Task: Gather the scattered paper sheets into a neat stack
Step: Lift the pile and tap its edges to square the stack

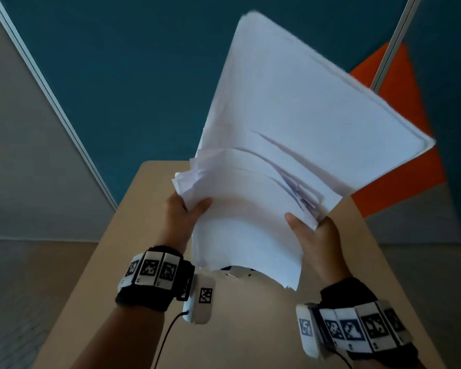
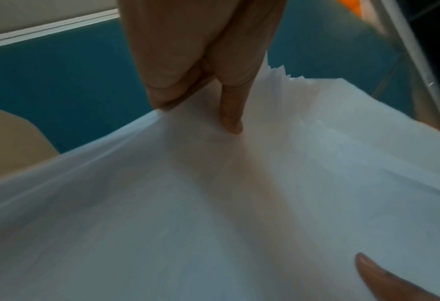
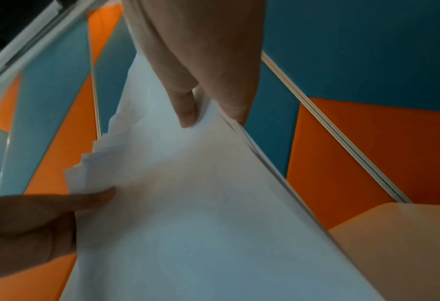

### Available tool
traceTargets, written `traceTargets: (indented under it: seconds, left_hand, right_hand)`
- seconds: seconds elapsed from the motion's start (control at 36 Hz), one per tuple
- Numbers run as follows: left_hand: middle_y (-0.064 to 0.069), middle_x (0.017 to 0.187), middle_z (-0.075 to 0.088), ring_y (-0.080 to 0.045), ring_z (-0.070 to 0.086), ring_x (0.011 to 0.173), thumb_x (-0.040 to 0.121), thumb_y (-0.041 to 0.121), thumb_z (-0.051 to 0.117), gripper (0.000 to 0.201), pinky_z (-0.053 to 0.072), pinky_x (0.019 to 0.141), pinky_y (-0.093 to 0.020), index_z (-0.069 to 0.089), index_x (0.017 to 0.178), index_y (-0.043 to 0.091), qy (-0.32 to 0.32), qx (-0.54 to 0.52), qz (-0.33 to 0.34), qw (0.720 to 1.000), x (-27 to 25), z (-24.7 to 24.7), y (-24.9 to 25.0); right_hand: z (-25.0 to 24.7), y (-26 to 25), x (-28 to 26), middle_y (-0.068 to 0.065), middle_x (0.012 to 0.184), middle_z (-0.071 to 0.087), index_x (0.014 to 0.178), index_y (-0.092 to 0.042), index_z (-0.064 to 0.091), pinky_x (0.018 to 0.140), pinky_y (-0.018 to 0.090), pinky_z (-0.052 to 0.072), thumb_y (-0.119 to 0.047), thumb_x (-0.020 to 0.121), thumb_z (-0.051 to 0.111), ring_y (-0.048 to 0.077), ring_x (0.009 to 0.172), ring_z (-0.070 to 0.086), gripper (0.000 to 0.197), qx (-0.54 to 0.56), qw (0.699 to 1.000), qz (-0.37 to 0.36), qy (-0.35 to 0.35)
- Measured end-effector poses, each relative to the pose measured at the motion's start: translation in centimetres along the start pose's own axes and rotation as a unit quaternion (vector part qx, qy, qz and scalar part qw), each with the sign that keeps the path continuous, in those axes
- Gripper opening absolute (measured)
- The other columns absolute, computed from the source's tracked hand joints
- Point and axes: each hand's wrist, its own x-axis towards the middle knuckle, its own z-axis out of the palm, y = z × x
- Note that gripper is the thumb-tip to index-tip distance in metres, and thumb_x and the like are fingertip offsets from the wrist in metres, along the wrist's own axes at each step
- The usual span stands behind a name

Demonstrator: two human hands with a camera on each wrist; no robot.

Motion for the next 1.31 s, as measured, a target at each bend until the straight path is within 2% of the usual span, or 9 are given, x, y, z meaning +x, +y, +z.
traceTargets:
  seconds: [0.08,0.25,0.42,0.61,0.72,0.86,1.03,1.17,1.31]
  left_hand:
    - [0.012,0.073,0.071,0.008,0.065,0.063,0.078,-0.001,0.066,0.021,0.054,0.059,-0.01,0.062,0.091,0.014,-0.012,-0.003,0.01,1.0,-0.5,-1.0,0.2]
    - [0.009,0.079,0.072,0.005,0.066,0.067,0.056,0.022,0.076,0.034,0.056,0.065,-0.015,0.064,0.088,0.021,-0.044,-0.006,-0.056,0.997,-1.9,-2.2,-1.9]
    - [0.019,0.069,0.074,0.006,0.066,0.066,0.072,0.008,0.072,0.024,0.055,0.063,-0.012,0.063,0.083,0.028,-0.048,-0.004,-0.036,0.998,-2.2,-2.0,-0.6]
    - [-0.01,0.096,0.072,-0.029,0.068,0.093,0.047,0.035,0.08,0.05,0.056,0.085,-0.044,0.065,0.092,0.021,-0.061,0.014,-0.053,0.997,-3.3,-2.4,-1.2]
    - [0.01,0.073,0.076,-0.004,0.071,0.073,0.052,0.024,0.083,0.038,0.055,0.076,-0.03,0.067,0.086,0.022,-0.076,0.023,-0.087,0.993,-3.3,-2.3,-1.8]
    - [0.004,0.094,0.071,0.007,0.068,0.075,0.05,0.036,0.081,0.069,0.053,0.065,-0.009,0.063,0.111,0.009,-0.108,0.037,-0.079,0.99,-3.2,-2.5,-2.4]
    - [0.002,0.104,0.07,-0.012,0.066,0.098,0.048,0.041,0.08,0.06,0.052,0.091,-0.031,0.061,0.104,0.028,-0.15,0.082,-0.119,0.978,-3.7,-2.5,-3.2]
    - [0.006,0.087,0.075,-0.005,0.071,0.08,0.05,0.03,0.084,0.056,0.056,0.073,-0.02,0.067,0.101,0.014,-0.103,0.03,-0.09,0.99,-2.5,-2.5,-1.7]
    - [0.005,0.082,0.073,-0.003,0.07,0.072,0.067,0.007,0.077,0.034,0.055,0.065,-0.015,0.066,0.099,0.011,-0.105,-0.005,-0.095,0.99,-2.2,-2.0,-0.5]
  right_hand:
    - [0.0,-1.0,-0.8,-0.027,0.036,0.051,0.081,-0.017,0.057,0.043,0.001,0.035,-0.002,0.083,0.064,-0.014,0.041,0.05,0.017,0.005,1.0,-0.015,0.005]
    - [1.0,0.9,-2.5,-0.01,0.083,0.064,0.103,-0.013,0.065,0.065,0.003,0.044,-0.005,0.081,0.067,-0.01,0.076,0.063,0.024,0.027,0.999,0.047,0.001]
    - [0.4,-0.3,-3.1,-0.033,0.081,0.066,0.093,-0.034,0.059,0.069,-0.007,0.04,0.0,0.082,0.064,-0.029,0.083,0.055,0.036,0.039,0.999,0.01,0.025]
    - [-0.8,0.8,-4.5,-0.015,0.076,0.075,0.087,-0.023,0.071,0.071,0.007,0.05,-0.008,0.073,0.075,-0.005,0.085,0.068,0.02,0.031,0.998,0.052,0.011]
    - [-1.2,0.8,-4.5,-0.011,0.077,0.074,0.087,-0.017,0.072,0.072,0.008,0.051,-0.007,0.072,0.076,-0.004,0.081,0.069,0.018,0.048,0.997,0.056,0.003]
    - [-1.3,0.8,-4.6,-0.006,0.079,0.077,0.089,-0.012,0.073,0.072,0.009,0.052,-0.002,0.071,0.075,0.009,0.088,0.071,0.021,0.076,0.996,0.049,-0.007]
    - [-1.4,1.0,-4.8,-0.003,0.094,0.077,0.095,-0.012,0.072,0.084,0.02,0.055,-0.006,0.069,0.076,0.018,0.099,0.07,0.027,0.07,0.997,0.023,-0.009]
    - [-1.5,-0.1,-4.6,0.009,0.112,0.071,0.112,-0.011,0.066,0.096,0.045,0.051,-0.04,0.069,0.076,0.022,0.11,0.065,0.053,0.08,0.995,-0.014,-0.066]
    - [-1.1,-0.3,-4.5,0.008,0.111,0.071,0.112,-0.013,0.066,0.097,0.05,0.05,-0.057,0.063,0.073,0.023,0.108,0.065,0.067,0.068,0.996,0.003,-0.057]
